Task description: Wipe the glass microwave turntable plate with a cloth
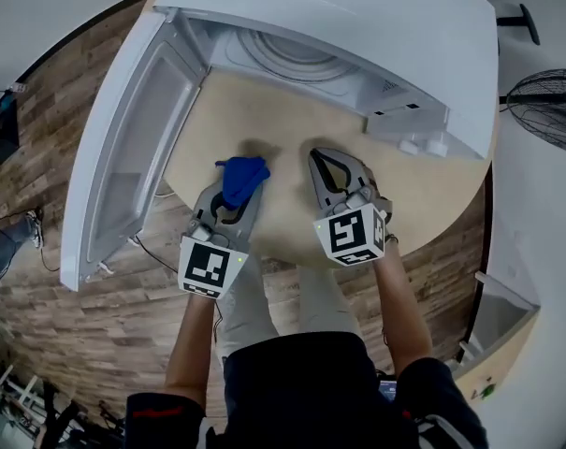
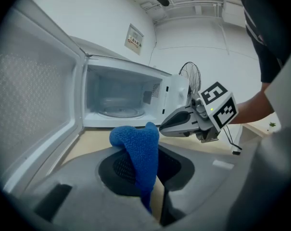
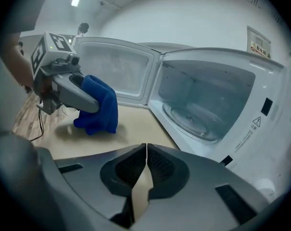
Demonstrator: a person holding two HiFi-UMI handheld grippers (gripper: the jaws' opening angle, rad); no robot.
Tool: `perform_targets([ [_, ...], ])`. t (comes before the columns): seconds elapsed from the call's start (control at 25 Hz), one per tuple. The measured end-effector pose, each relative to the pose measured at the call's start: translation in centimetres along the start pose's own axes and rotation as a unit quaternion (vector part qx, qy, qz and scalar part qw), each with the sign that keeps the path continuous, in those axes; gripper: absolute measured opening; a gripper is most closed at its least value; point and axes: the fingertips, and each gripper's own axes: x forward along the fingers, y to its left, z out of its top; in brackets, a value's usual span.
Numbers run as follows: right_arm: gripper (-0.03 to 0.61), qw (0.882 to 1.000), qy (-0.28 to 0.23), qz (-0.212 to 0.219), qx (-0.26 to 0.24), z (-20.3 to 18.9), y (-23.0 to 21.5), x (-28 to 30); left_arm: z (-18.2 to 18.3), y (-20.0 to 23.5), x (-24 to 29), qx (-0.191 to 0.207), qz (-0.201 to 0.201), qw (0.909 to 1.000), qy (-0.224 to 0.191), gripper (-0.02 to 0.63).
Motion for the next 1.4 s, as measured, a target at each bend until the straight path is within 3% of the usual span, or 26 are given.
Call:
perform_targets([
  [0.2,0.012,1.000,0.003,-0.006,-0.014,-0.7,-0.5,2.0,-0.6,1.2,0.7,-0.007,0.013,0.9998,-0.010,0.054],
  [0.6,0.014,0.997,0.002,-0.046,-0.065,-0.3,-1.9,4.5,-0.7,2.7,2.2,0.023,0.017,0.9988,-0.040,0.054],
  [0.68,0.045,0.996,0.007,-0.053,-0.066,-0.6,-2.5,4.8,-0.7,3.1,2.4,0.025,0.016,0.9985,-0.045,0.054],
  [1.04,0.184,0.993,-0.034,-0.106,-0.050,0.2,-5.0,5.9,0.0,4.7,3.6,0.031,0.020,0.9974,-0.061,0.054],
  [1.4,0.201,0.988,-0.053,-0.143,0.008,1.1,-7.0,6.4,1.4,6.2,5.5,0.046,0.038,0.9962,-0.064,0.054],
])
